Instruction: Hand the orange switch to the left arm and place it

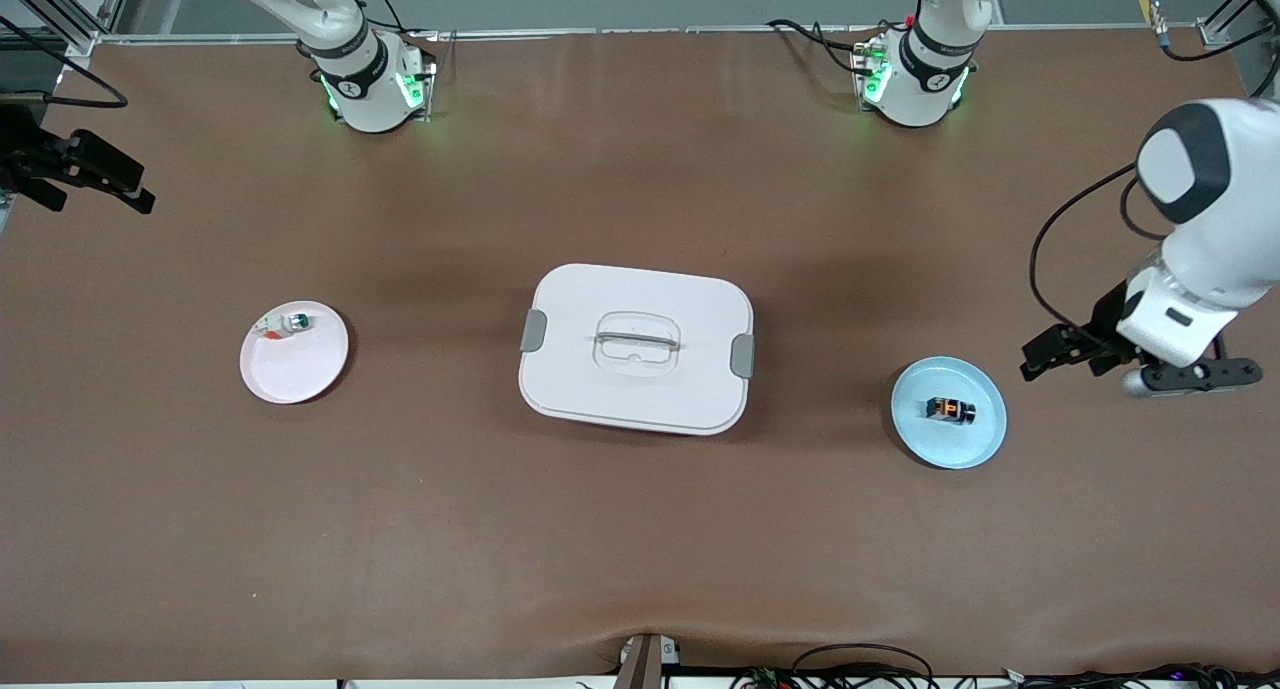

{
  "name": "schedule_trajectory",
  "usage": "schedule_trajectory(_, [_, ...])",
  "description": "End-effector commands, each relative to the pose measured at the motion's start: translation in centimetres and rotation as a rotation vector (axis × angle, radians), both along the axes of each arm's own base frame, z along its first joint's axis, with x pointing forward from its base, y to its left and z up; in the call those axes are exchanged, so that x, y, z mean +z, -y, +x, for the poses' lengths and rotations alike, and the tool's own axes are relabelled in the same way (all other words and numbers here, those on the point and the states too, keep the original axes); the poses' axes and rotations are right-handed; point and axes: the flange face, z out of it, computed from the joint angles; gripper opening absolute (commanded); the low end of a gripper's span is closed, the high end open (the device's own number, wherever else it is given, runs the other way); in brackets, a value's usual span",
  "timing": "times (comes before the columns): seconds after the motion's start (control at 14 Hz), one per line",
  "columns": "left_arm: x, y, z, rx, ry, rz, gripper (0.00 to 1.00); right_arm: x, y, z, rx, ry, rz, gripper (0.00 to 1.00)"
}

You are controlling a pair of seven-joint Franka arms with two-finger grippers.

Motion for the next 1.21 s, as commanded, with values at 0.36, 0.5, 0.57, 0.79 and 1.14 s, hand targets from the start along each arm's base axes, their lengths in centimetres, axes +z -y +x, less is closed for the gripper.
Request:
schedule_trajectory(0.36, [9.7, 0.4, -2.2, -0.033, -0.017, 0.034, 1.00, 0.2, 0.4, -0.8, 0.006, 0.005, -0.001, 1.00])
schedule_trajectory(0.5, [11.4, 0.6, -2.3, -0.040, -0.017, 0.034, 1.00, 0.1, 0.4, -0.8, 0.006, 0.000, -0.001, 1.00])
schedule_trajectory(0.57, [12.1, 0.8, -2.3, -0.044, -0.017, 0.034, 1.00, 0.1, 0.4, -0.8, 0.006, -0.002, -0.001, 1.00])
schedule_trajectory(0.79, [13.2, 2.1, -2.4, -0.059, -0.017, 0.033, 1.00, 0.0, 0.3, -0.8, 0.005, -0.014, 0.001, 1.00])
schedule_trajectory(1.14, [15.5, 1.1, -3.3, -0.055, -0.066, 0.041, 1.00, -0.2, 0.2, -0.9, -0.005, -0.026, 0.010, 1.00])
